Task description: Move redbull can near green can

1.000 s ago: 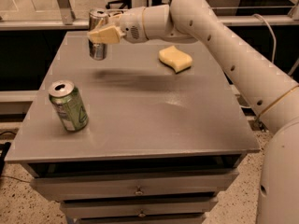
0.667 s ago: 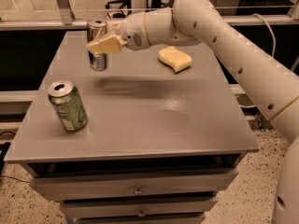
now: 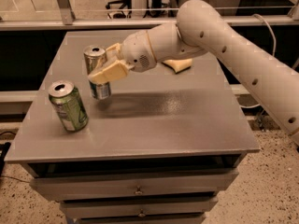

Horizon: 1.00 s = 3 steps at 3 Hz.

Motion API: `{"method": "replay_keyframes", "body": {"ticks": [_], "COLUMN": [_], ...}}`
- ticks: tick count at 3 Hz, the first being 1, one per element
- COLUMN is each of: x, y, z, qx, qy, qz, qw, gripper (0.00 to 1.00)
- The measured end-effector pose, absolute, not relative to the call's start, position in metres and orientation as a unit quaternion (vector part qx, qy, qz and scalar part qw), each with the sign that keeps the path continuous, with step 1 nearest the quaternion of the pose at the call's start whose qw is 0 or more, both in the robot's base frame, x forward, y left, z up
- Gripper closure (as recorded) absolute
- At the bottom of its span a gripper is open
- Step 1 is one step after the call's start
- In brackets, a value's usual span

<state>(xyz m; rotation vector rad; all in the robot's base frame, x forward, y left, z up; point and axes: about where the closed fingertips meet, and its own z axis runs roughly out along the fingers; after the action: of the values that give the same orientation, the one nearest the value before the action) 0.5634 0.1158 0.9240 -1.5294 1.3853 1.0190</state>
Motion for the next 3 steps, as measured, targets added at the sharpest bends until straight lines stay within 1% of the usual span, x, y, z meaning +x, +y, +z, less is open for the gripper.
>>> {"method": "replay_keyframes", "body": {"ticks": [1,2,3], "x": [0.544,0.520,0.508], "y": [0.112,0.116,0.125], "z": [0.919,0.912,0.903], "qx": [-0.628,-0.653,-0.665], "qy": [0.532,0.503,0.483], "qz": [0.416,0.437,0.453], "qw": [0.388,0.361,0.346], "gripper": [1.00,1.00,0.98]}}
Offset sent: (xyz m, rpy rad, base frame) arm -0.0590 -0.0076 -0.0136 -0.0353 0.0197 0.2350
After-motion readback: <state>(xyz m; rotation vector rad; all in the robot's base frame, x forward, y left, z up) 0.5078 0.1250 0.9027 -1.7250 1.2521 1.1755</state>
